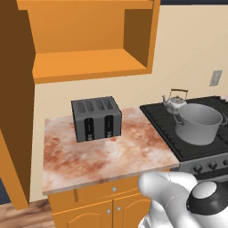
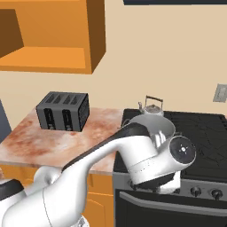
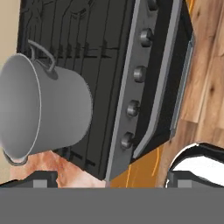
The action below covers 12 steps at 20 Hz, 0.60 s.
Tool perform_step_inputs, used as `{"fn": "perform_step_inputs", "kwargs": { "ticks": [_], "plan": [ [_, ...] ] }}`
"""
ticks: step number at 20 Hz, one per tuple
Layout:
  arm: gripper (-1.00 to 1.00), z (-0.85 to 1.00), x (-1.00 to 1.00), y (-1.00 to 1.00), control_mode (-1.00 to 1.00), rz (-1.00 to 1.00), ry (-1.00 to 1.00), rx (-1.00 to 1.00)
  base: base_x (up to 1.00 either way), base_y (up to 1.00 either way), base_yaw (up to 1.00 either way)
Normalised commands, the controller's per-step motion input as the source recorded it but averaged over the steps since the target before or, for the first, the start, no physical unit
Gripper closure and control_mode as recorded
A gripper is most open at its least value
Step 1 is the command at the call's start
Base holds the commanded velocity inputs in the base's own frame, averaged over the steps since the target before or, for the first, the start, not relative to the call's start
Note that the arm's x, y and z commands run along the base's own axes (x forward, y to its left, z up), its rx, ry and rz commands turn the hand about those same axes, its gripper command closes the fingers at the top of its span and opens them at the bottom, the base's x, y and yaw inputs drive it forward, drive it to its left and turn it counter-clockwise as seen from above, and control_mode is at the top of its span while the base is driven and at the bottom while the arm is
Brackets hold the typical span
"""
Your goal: Pick the kettle from the cabinet and place it on a stove burner. Then pick the pot from the counter and place it on another stove burner. Finally, turn both burners on.
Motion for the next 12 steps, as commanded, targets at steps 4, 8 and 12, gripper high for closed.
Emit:
{"fn": "perform_step_inputs", "kwargs": {
  "ticks": [4,8,12],
  "plan": [
    [-1.0,-0.15,-0.12,0.0,-1.0,-0.07,-0.1,0.16,0.0,0.0,0.0],
    [-1.0,-0.21,-0.01,0.0,-1.0,-0.1,-0.06,0.2,0.0,0.0,0.0],
    [-1.0,-0.24,0.0,0.0,-1.0,-0.11,-0.03,0.22,0.0,0.0,0.0]
  ]
}}
